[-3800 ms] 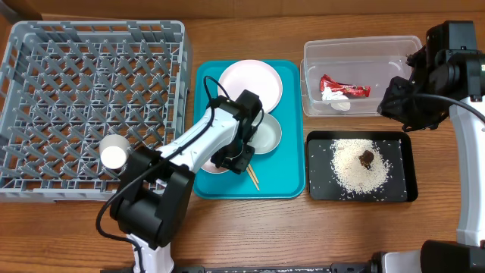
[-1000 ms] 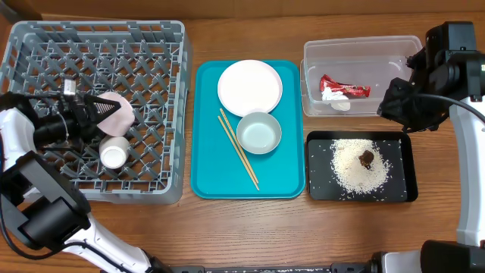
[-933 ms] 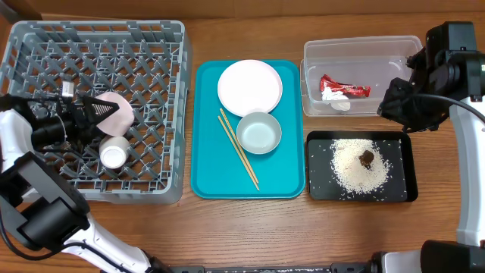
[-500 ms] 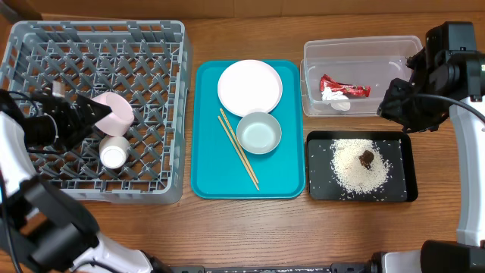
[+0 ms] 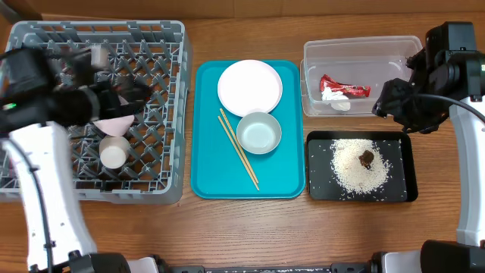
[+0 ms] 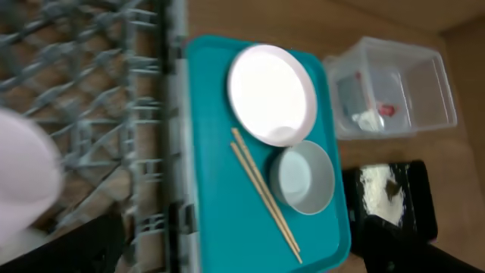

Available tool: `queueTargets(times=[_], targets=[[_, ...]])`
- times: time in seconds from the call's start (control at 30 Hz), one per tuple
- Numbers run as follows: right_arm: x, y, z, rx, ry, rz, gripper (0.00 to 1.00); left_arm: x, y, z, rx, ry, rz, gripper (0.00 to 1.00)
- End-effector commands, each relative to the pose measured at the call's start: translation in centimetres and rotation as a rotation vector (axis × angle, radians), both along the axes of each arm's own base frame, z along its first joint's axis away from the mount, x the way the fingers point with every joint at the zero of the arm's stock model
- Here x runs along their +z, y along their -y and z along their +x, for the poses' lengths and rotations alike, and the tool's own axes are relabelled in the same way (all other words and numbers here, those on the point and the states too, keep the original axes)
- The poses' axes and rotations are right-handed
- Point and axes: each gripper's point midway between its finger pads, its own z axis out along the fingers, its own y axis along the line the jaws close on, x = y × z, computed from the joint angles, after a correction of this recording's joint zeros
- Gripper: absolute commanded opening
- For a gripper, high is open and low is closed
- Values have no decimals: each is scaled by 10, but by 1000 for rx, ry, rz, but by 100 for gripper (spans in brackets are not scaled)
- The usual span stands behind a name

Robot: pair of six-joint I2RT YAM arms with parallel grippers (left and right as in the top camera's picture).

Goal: Sort waste into correct bins and load items into the dishwasher
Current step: 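Reach the left gripper to the small grey bowl and grasp it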

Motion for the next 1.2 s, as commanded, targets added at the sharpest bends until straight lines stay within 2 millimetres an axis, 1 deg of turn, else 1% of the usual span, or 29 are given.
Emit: queueTargets(times=[0.0, 0.07, 0.1, 0.13, 0.27, 0.33, 0.43, 0.57, 0.7, 0.8, 0.87, 0.93, 1.03, 1.1, 1.17], targets=[[3, 1, 2, 0, 15, -6, 79, 0, 44, 4, -84, 7, 55, 100], [3, 1, 2, 0, 16, -6, 97, 0, 73, 6, -163, 31, 67, 100], [3, 1, 2, 0, 16, -6, 100, -1, 91, 7, -211, 46, 69, 100], [3, 1, 3, 0, 17, -6, 100, -1, 111, 7, -264, 63, 68, 100], [3, 1, 3, -3, 20, -2, 100, -1, 160, 10, -384, 126, 68, 100], [3, 1, 4, -3, 22, -2, 100, -11, 184, 16, -406, 137, 104, 100], [3, 1, 4, -3, 23, -2, 100, -35, 199, 25, -369, 114, 218, 100], [3, 1, 4, -3, 23, -2, 100, -73, 227, 25, -401, 86, 357, 100], [3, 1, 4, -3, 23, -2, 100, -113, 255, 14, -468, 37, 448, 100], [3, 1, 4, -3, 22, -2, 100, -145, 273, 3, -526, -17, 480, 100], [3, 1, 4, -3, 22, -2, 100, -167, 280, -3, -556, -58, 507, 100], [3, 1, 4, -3, 22, -2, 100, -187, 282, -7, -571, -96, 539, 100], [3, 1, 4, -3, 22, -2, 100, -211, 279, -13, -588, -159, 565, 89], [3, 1, 4, -3, 22, -2, 100, -224, 277, -17, -596, -196, 580, 84], [3, 1, 4, -3, 22, -2, 100, -234, 274, -20, -603, -228, 592, 70]])
